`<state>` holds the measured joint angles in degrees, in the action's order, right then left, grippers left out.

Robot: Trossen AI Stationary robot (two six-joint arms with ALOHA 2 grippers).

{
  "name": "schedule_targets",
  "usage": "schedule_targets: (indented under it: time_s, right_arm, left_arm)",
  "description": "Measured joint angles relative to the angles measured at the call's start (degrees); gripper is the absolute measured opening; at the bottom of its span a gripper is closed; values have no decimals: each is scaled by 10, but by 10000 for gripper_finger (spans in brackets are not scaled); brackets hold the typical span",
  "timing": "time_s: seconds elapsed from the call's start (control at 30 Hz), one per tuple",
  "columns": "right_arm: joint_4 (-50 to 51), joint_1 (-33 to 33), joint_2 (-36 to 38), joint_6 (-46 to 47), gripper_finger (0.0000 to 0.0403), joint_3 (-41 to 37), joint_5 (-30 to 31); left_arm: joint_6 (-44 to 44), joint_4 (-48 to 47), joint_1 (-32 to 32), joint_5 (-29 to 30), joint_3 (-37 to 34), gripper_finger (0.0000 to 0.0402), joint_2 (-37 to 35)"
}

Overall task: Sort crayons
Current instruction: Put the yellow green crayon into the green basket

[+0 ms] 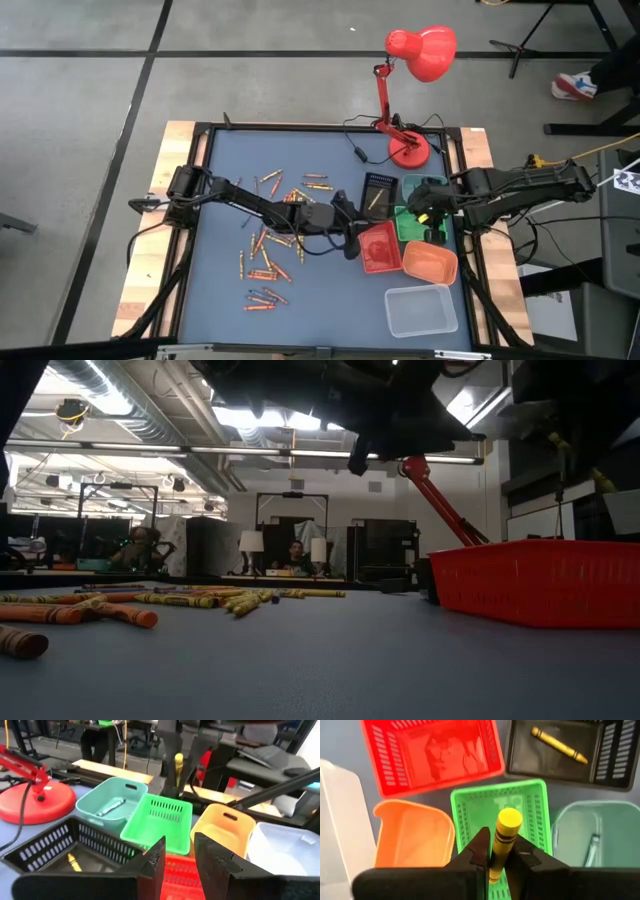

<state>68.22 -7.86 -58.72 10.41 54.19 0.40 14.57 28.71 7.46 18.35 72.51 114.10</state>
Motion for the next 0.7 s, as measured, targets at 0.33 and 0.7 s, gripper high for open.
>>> schedule_targets:
  time_s: [0.33,0.7]
  right_arm:
    - [14,0,0,-2,40,0,0]
    - [22,0,-1,-2,114,0,0]
  left_arm:
    - [3,-157,-14,0,0,88,-47]
    - [129,-394,-14,-25,0,89,-109]
